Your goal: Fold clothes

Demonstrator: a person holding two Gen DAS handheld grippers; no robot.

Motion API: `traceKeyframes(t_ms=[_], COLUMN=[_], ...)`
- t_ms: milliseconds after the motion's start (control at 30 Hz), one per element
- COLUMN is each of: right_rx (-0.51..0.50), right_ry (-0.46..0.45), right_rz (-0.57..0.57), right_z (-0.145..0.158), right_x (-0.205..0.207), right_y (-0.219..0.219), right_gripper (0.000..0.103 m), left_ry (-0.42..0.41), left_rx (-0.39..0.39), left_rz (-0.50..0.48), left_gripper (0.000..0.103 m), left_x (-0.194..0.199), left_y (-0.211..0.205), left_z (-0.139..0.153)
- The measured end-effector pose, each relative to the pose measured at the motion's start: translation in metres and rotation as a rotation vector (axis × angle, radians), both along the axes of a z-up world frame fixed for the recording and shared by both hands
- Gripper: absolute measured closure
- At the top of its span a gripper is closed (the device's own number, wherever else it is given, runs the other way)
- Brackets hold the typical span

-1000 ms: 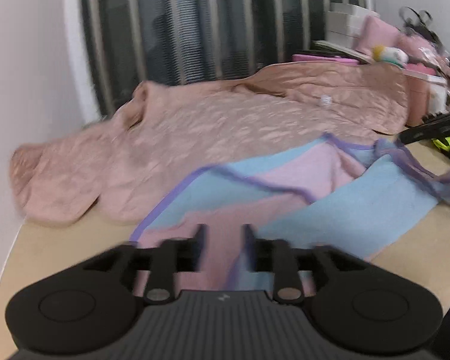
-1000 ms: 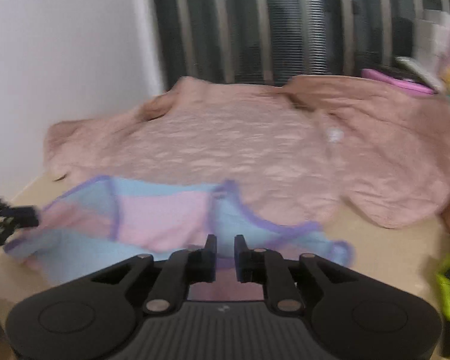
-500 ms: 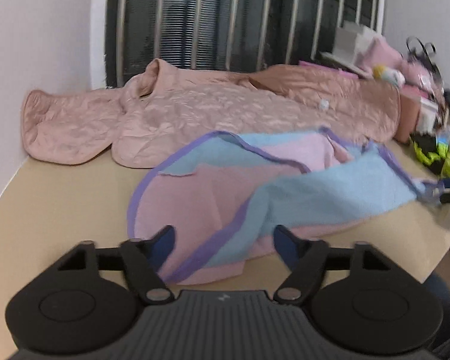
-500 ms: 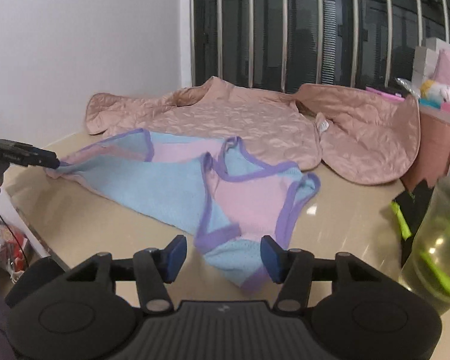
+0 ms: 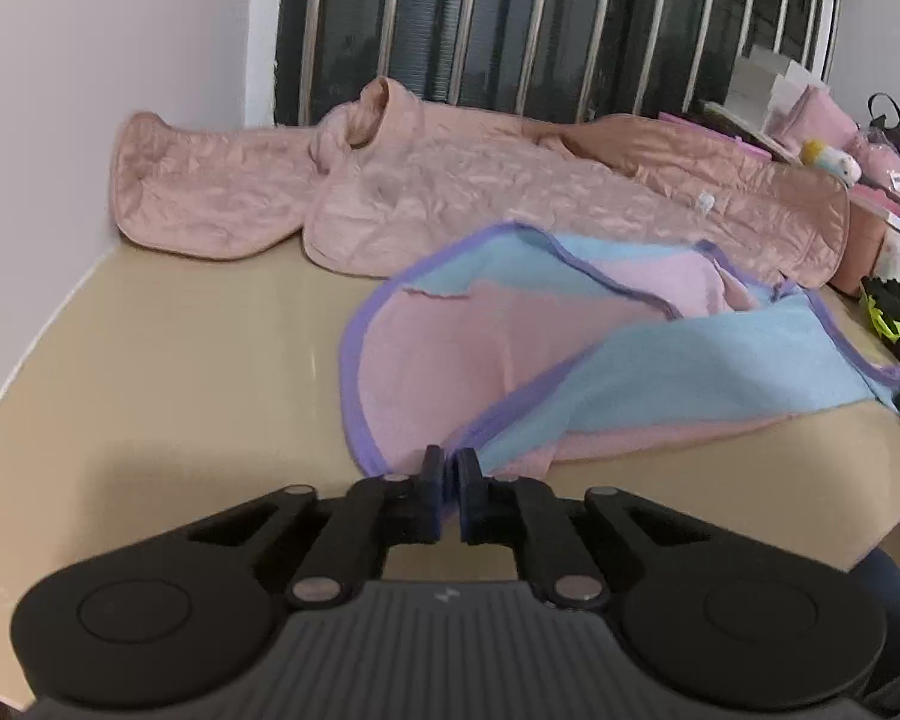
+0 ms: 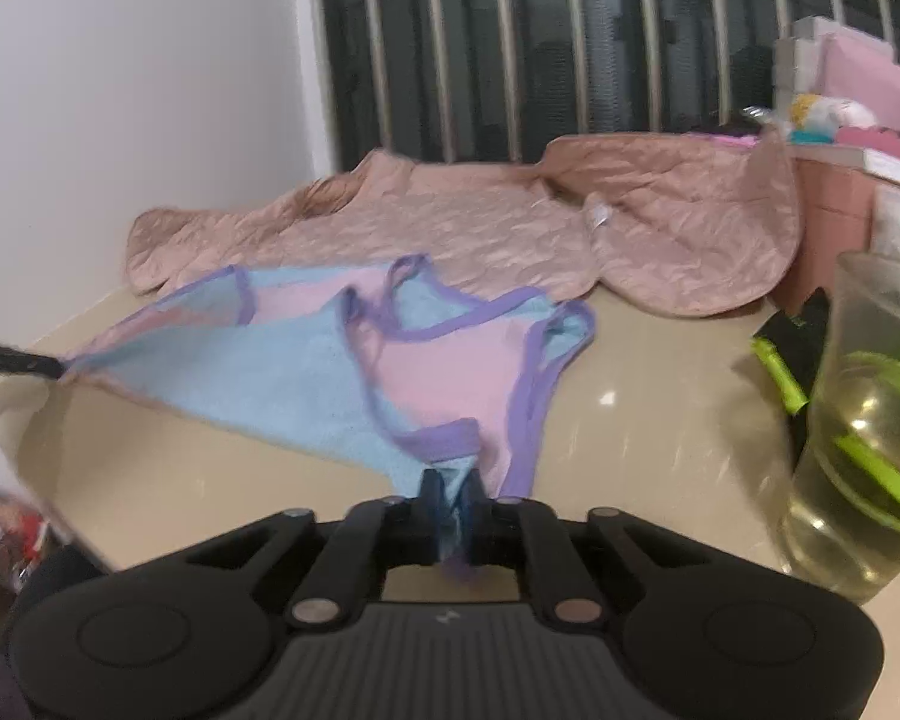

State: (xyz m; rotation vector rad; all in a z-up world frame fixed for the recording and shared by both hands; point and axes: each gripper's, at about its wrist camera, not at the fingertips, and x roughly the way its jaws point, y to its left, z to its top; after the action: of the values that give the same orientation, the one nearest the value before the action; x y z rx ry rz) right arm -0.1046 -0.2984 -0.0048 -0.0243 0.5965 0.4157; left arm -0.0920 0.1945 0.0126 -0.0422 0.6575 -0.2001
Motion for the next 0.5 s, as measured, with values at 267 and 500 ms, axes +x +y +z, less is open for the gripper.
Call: traceKeyframes(t_ms=[267,500], right_rx=[0.005,-0.006], right_ry=[-0.037,-0.059], right_rz=[-0.017,0.030], right_z=[0.023,0.027], right_x=[-0.025,-0.016], right_y=[-0.015,-0.004], right_gripper=[0.100,0.072], left_ry=[-0.035,-0.015], left_rx=[-0.007,0.022], left_rz=[0.063,0.097], left_gripper=[0.100,0.095], left_x=[-0.010,-0.001], left_y=[0.026,0.025], left_z=[0.008,0.007])
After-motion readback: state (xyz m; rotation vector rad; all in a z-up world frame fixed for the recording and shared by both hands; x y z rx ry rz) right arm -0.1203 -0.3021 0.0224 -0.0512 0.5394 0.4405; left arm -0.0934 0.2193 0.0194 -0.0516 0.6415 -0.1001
